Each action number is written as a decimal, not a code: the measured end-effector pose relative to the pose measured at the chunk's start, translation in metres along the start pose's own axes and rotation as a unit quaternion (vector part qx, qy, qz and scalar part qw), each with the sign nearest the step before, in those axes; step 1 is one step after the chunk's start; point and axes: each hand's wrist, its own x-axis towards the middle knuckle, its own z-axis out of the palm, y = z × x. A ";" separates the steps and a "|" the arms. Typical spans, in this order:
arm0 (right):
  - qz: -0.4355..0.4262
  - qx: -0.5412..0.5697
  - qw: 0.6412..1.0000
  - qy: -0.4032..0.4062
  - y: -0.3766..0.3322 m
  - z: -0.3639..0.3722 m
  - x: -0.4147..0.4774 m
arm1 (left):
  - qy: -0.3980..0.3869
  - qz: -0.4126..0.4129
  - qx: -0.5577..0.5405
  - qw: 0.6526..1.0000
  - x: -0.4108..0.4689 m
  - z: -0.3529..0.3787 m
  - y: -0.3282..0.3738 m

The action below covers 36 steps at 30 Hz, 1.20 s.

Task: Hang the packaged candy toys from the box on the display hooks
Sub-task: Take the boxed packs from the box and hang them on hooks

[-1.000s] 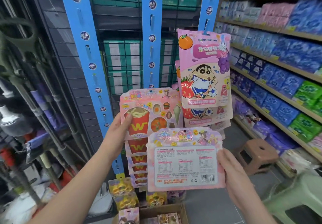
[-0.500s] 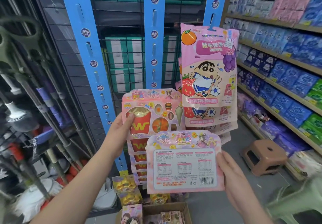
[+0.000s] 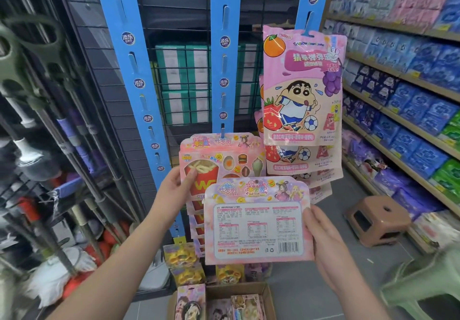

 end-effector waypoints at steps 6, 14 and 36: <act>-0.050 -0.005 0.999 0.001 -0.004 0.012 0.000 | 0.093 0.091 0.155 0.979 -0.040 -0.010 0.009; -0.121 0.002 0.993 0.004 -0.016 0.055 -0.009 | -0.003 0.222 0.239 0.945 -0.140 0.010 0.019; -0.167 -0.133 0.959 -0.187 -0.052 0.115 -0.035 | 0.017 0.116 -0.107 0.987 -0.138 -0.021 0.044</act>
